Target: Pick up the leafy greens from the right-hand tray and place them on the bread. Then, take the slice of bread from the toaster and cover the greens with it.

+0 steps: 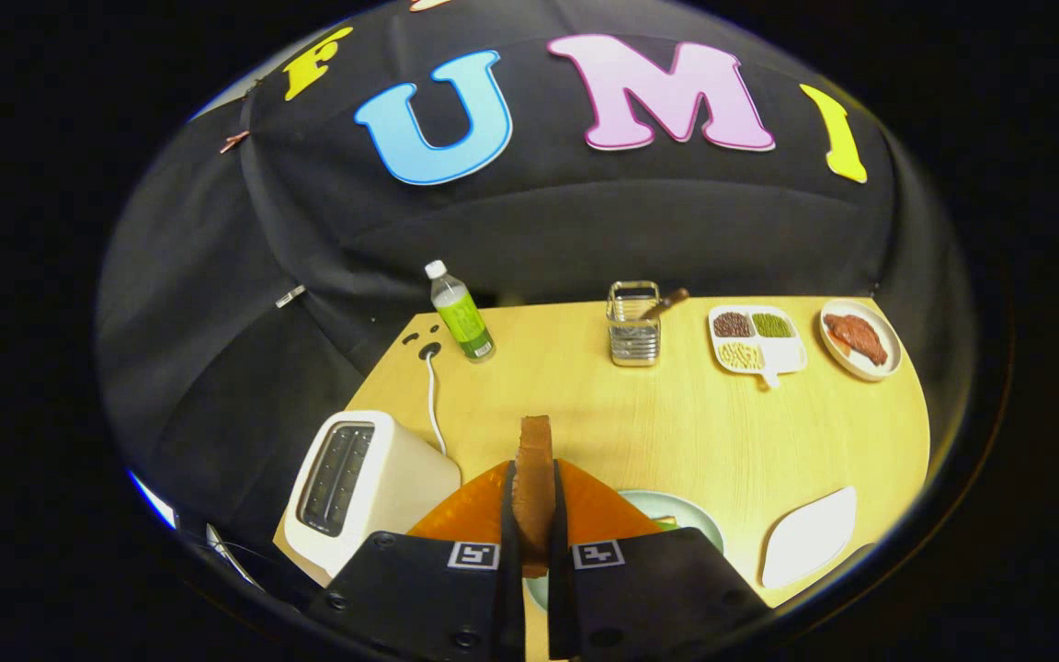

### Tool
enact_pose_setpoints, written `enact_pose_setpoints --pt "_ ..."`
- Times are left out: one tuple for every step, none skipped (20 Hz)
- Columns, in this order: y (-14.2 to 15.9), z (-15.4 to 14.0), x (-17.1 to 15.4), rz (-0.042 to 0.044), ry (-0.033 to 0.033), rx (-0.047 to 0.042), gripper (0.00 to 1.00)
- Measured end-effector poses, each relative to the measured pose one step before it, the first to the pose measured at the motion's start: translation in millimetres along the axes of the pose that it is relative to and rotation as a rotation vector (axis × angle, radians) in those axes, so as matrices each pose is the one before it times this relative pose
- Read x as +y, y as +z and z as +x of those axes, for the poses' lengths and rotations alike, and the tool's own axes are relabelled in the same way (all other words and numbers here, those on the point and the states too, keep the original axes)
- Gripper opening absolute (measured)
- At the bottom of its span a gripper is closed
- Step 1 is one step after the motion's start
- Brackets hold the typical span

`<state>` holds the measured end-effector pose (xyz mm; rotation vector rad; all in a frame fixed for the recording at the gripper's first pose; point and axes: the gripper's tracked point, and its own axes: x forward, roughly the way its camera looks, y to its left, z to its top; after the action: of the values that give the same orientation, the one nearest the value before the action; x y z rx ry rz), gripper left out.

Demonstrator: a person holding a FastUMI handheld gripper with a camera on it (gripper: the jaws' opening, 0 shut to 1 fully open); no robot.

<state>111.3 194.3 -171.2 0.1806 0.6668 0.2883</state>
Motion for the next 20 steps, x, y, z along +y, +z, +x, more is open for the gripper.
enact_pose_setpoints --pt "-8.86 2.5 -4.57 0.01498 -0.0039 0.0126 0.14" --pt "-8.96 2.37 -4.05 0.01479 -0.00338 0.01251 0.14" --pt "-8.04 3.21 -3.61 0.01706 -0.00009 0.0118 0.14" --pt "-8.58 2.47 -2.58 0.01478 0.00123 0.01225 0.14" --pt "-8.25 2.6 -3.81 0.01053 0.00003 0.01205 0.14" --pt "-6.99 3.0 -4.16 0.00875 -0.00096 0.01066 0.14" --pt "-5.34 3.09 -3.64 0.00646 -0.00279 0.00845 0.14" --pt "-4.57 0.84 -4.05 0.00667 -0.00272 0.00592 0.14" --pt "-3.37 1.96 -4.25 0.00788 -0.00503 0.00685 0.14" --pt "-2.27 1.67 -1.8 0.00725 -0.00113 0.00143 0.14" --pt "-0.72 1.17 -1.98 0.00271 -0.00281 -0.00251 0.14" --pt "-1.68 0.59 -2.25 -0.00151 -0.00336 -0.00068 0.14" --pt "-2.39 1.43 -2.39 -0.00386 -0.00236 0.00372 0.14" --pt "-1.83 0.6 -2.54 -0.00696 -0.00195 0.00444 0.14" --pt "-1.5 1.19 -4.17 -0.00977 -0.0107 0.0015 0.14" --pt "-0.05 0.29 -5.88 -0.01109 -0.01398 -0.00151 0.14" --pt "-2.28 0.69 -6.09 -0.00942 -0.01147 0.00178 0.16" --pt "-1.88 0.75 -5.52 -0.00576 -0.01345 0.00393 0.16" --pt "-2.26 0.27 -5.44 -0.00405 -0.01285 0.00692 0.17" --pt "-2.41 1.35 -5.15 -0.00112 -0.01507 0.00436 0.18"
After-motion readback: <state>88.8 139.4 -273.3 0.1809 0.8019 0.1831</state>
